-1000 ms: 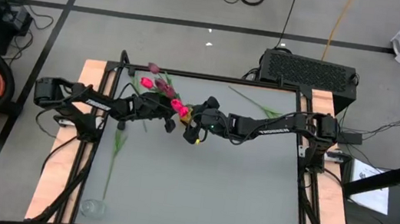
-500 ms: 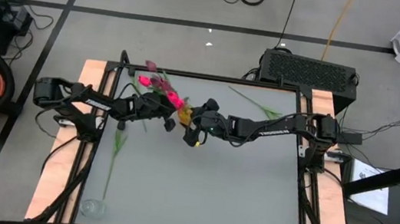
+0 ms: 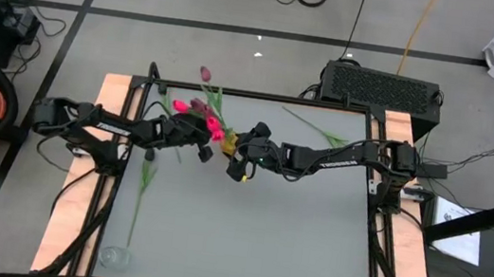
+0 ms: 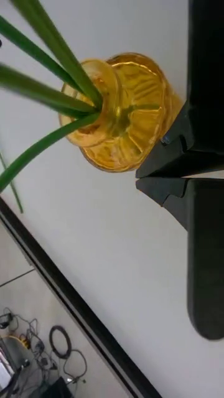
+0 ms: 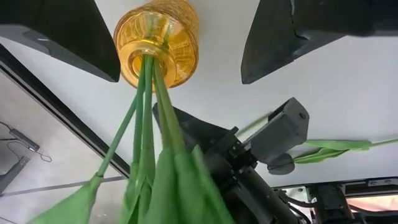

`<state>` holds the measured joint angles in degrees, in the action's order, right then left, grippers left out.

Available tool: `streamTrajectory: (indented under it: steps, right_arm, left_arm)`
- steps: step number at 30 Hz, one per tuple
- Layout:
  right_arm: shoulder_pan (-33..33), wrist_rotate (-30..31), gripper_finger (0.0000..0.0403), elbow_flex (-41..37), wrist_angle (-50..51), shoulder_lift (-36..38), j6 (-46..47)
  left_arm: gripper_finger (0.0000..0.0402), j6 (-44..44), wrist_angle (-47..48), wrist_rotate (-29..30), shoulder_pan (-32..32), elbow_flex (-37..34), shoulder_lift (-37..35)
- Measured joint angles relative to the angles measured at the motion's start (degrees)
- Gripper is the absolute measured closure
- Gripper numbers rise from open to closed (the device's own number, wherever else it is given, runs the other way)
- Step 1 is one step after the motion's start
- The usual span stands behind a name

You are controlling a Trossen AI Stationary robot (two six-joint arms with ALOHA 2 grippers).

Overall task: Sort flowers into vase by color
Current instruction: Move the right transparent vase to the center

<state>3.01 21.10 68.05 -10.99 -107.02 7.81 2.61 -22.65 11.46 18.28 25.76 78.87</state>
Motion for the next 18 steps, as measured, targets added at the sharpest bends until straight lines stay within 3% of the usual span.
streamTrajectory:
  steps: [10, 18]
  right_arm:
    - [0.0, 0.7, 0.0076, 0.0, 3.6, 0.0, -1.5]
    - [0.0, 1.6, 0.0076, 0.0, 8.4, 3.0, -1.4]
  left_arm:
    - [0.0402, 1.5, 11.6, 0.2, 0.0, 0.0, -1.7]
    - [0.0402, 2.1, 20.0, 1.1, -0.3, 0.0, -9.8]
